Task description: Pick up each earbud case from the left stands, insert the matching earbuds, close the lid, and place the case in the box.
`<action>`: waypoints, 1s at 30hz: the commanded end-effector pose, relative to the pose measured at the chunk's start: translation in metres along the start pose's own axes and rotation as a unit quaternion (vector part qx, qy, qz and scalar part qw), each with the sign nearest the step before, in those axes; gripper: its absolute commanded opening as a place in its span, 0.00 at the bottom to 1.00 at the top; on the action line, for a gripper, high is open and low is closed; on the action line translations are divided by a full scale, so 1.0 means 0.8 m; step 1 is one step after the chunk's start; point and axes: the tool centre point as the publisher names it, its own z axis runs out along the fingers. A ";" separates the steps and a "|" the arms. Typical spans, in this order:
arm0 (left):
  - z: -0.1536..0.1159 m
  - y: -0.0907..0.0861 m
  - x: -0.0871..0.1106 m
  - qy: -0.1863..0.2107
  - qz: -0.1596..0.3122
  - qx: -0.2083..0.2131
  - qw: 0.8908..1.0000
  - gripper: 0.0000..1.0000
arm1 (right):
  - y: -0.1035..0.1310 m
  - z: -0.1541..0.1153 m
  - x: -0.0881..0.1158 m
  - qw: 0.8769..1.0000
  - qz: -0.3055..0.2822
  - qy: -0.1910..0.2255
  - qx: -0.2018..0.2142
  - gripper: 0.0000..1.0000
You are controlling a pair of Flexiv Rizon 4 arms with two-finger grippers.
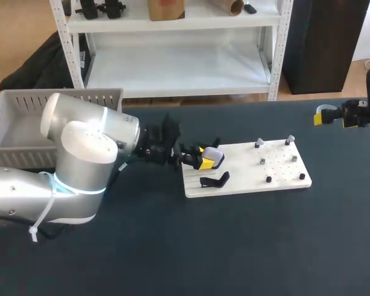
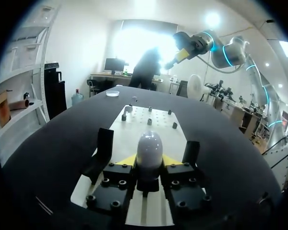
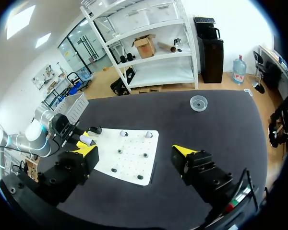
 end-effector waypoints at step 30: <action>-0.017 -0.010 -0.113 -0.004 0.056 -0.089 0.994 0.00 | 0.099 0.057 0.033 0.999 -0.034 0.026 -0.013 1.00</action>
